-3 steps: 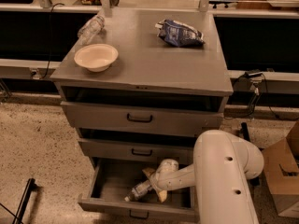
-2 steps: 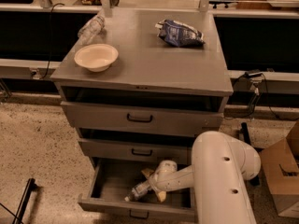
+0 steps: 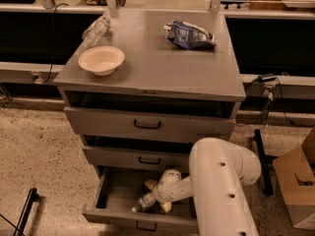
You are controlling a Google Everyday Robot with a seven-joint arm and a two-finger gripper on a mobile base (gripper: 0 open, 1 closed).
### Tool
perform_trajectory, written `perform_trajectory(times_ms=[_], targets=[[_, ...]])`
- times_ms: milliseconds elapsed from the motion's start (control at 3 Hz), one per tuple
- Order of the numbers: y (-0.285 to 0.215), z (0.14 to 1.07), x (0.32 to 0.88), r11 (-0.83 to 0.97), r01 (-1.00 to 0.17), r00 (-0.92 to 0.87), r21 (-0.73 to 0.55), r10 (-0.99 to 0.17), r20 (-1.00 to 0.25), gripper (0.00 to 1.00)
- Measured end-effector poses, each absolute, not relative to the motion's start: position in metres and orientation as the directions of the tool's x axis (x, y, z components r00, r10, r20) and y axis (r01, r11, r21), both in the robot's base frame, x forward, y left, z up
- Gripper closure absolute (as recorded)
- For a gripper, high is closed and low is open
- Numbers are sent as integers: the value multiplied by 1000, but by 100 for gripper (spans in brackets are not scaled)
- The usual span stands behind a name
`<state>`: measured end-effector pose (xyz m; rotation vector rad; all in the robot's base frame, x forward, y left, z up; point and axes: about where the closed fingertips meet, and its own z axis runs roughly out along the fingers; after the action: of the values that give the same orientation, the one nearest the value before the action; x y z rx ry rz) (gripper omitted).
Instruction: Pick blue plastic bottle from bottom drawer and place on counter
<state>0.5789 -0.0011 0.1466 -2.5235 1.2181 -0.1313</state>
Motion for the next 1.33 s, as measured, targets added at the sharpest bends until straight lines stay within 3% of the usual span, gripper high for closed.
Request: perform_trajectory(times_ms=[333, 667, 1333], targets=[[-6, 138, 579, -573, -755, 621, -317, -781, -66, 21], [-14, 135, 580, -557, -771, 604, -309, -794, -75, 45], [-21, 137, 579, -531, -785, 586, -318, -803, -107, 81]])
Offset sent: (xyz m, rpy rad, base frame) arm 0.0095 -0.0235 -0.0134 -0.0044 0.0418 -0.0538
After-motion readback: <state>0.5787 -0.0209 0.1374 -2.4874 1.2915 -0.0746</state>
